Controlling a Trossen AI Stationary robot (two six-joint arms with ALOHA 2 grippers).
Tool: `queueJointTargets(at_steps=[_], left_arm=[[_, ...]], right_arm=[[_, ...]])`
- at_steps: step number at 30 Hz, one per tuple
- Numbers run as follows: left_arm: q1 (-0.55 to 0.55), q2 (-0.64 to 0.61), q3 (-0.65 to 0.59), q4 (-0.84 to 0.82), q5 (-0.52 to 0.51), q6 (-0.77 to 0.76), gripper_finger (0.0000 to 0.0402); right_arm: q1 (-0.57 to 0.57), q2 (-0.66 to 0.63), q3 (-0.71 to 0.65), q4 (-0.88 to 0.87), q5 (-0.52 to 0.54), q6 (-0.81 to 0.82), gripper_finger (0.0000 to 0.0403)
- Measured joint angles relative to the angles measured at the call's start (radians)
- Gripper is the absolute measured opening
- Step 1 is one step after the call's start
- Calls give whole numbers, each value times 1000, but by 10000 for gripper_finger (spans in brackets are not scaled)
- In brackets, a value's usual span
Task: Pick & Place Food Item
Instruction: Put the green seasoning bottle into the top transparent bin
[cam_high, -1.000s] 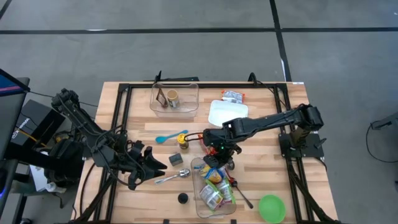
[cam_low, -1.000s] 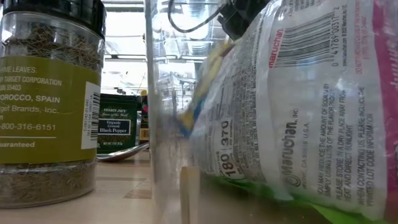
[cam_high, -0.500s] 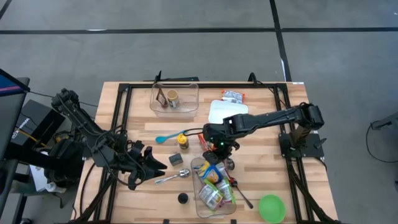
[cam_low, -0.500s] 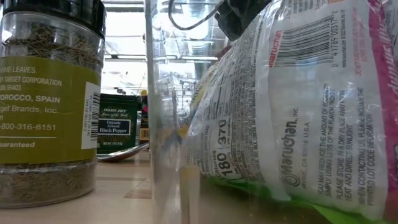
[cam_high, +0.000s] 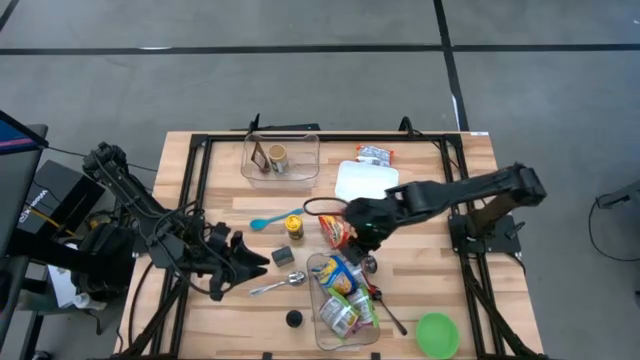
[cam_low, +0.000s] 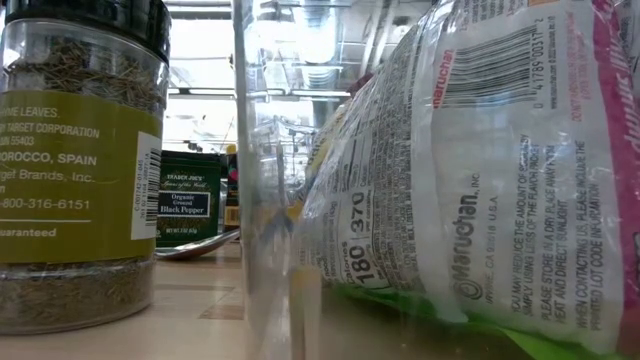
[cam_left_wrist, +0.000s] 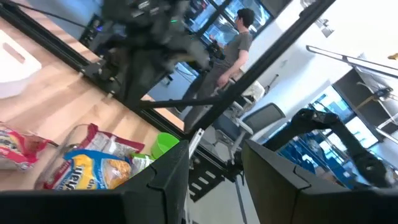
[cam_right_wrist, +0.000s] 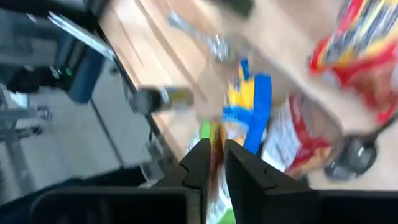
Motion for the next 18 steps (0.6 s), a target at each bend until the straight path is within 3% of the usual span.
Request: queueJointTargets(at_steps=[8,18], left_arm=[[0,0,0,-1,-45,0,144],[0,0,0,-1,-49,0,144]], right_arm=[[115,-120,0,55,381,-123,3],[265,-146,0,132,794,-245,3]])
